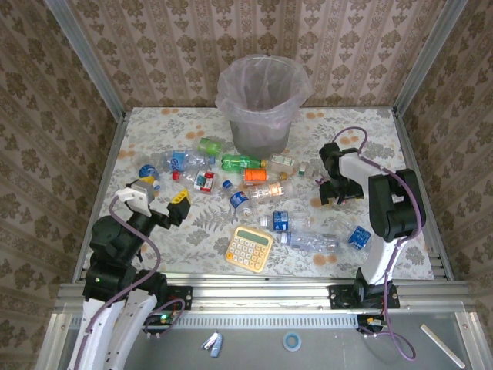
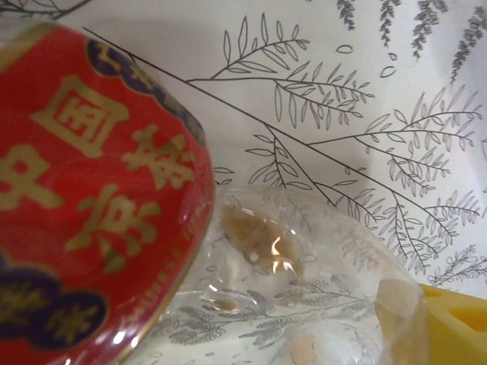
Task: Throw the plastic bottles in the bin
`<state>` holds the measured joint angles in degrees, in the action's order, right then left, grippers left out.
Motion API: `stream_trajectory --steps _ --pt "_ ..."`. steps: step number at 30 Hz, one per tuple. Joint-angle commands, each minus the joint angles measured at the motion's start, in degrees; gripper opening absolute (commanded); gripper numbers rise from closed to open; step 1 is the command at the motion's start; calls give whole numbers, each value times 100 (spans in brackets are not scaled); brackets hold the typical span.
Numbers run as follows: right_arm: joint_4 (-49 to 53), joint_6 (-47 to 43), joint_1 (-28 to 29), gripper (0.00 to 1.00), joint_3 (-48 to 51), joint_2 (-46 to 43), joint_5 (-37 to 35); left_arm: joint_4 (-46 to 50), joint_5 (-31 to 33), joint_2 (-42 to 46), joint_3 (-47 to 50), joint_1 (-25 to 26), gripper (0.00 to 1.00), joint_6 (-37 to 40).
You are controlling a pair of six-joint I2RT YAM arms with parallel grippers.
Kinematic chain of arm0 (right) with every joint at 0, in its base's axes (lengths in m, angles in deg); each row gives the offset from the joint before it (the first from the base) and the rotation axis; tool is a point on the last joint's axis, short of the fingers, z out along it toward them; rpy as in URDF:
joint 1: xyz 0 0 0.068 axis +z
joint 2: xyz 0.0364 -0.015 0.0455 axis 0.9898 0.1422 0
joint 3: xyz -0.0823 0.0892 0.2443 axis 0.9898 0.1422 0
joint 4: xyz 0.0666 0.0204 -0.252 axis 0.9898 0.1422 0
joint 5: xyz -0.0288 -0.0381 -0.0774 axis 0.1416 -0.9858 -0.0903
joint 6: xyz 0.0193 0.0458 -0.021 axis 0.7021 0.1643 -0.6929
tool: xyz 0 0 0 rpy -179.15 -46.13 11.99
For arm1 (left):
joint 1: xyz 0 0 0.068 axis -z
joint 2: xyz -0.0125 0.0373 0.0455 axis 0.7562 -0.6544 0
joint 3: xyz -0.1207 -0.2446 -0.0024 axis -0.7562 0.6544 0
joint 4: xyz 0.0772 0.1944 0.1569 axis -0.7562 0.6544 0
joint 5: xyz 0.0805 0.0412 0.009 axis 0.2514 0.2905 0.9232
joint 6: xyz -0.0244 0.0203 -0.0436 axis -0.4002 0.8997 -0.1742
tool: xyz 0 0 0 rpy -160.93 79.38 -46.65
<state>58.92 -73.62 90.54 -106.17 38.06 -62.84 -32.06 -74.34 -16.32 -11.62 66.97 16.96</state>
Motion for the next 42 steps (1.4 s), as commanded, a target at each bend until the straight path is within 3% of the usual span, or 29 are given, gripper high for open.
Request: stream_trajectory --steps 1,7,16,29,42 --pt "-24 -83 -10 89 -190 176 93 49 21 -38 -127 -62 100 23" --pt "-111 -160 -10 92 -230 278 145 15 0 -86 -120 -79 100 -5" --pt "-198 -149 -10 76 -193 278 289 14 -3 -97 -119 -97 100 -15" --pt "-401 -9 138 55 -10 -623 497 -15 -42 -97 -110 -106 100 -32" --pt "-791 184 263 46 306 -1970 740 -44 -75 -97 -100 -115 100 -49"
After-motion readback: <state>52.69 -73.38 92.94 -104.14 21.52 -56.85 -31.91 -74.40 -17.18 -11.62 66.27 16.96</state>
